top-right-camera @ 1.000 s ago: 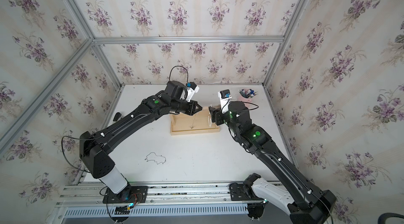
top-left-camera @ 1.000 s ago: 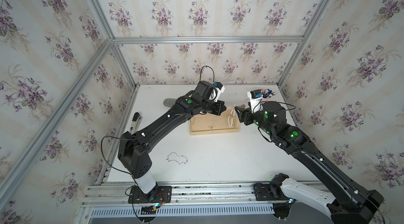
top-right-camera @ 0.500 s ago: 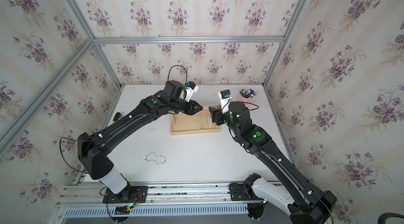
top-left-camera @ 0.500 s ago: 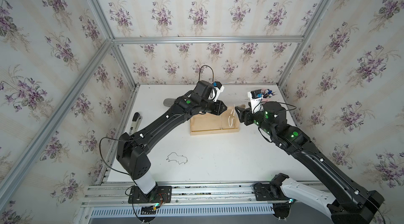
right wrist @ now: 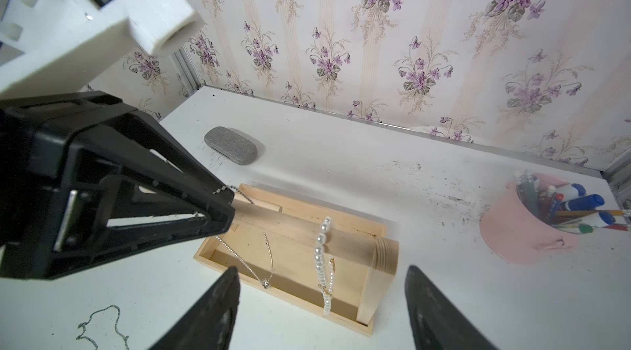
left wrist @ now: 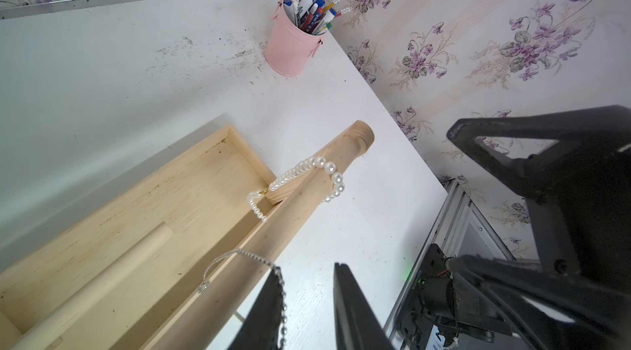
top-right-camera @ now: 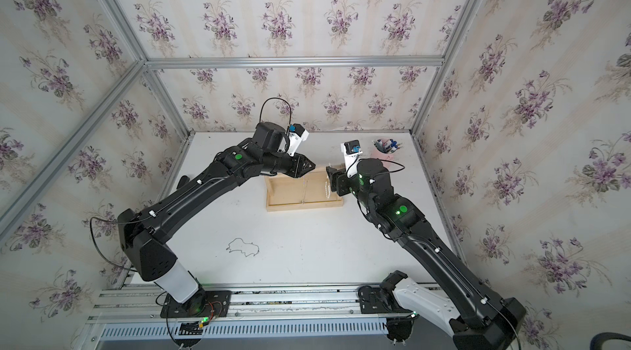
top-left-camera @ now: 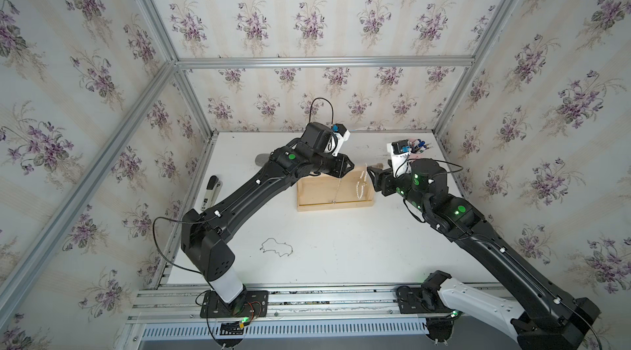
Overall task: Hang the necklace on the jewelry display stand
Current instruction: Hang the necklace on the stand.
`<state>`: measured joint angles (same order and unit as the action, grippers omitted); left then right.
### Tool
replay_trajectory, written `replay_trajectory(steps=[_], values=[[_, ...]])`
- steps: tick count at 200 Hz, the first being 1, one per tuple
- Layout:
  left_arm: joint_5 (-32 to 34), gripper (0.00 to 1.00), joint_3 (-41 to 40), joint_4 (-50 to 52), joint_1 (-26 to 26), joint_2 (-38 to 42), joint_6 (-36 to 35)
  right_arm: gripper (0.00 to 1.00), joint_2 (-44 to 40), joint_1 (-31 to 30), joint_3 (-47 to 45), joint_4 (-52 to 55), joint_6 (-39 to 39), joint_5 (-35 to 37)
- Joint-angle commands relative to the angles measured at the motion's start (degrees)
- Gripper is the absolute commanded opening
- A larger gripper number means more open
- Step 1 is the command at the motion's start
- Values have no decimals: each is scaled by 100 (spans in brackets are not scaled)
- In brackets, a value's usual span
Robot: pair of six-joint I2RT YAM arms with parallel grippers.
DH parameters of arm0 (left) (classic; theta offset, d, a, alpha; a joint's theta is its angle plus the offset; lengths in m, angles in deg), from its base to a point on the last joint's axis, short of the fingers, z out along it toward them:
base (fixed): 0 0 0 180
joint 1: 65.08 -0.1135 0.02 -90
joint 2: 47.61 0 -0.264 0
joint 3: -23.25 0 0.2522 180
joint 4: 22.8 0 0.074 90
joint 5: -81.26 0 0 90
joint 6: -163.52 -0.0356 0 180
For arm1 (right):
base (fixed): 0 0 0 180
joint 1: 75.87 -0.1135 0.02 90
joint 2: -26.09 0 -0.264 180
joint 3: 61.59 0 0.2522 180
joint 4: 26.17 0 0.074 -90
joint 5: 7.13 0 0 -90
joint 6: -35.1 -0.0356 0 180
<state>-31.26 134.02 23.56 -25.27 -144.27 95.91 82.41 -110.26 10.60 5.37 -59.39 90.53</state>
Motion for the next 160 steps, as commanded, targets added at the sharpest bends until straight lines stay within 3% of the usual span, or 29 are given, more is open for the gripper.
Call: replay_trajectory(steps=[1,22,129,160], values=[[290,35,179,297,40,-76,-185,76,-35,-6,2,-156,-43,7],[610,38,346,529,86,-124,-318,76,-38,-6,1,-152,-43,10],[697,41,736,703,156,-277,-443,76,7,-6,-8,-209,-34,-12],[1018,41,1040,959,283,-482,-637,76,-6,-6,-34,-198,-35,-6]])
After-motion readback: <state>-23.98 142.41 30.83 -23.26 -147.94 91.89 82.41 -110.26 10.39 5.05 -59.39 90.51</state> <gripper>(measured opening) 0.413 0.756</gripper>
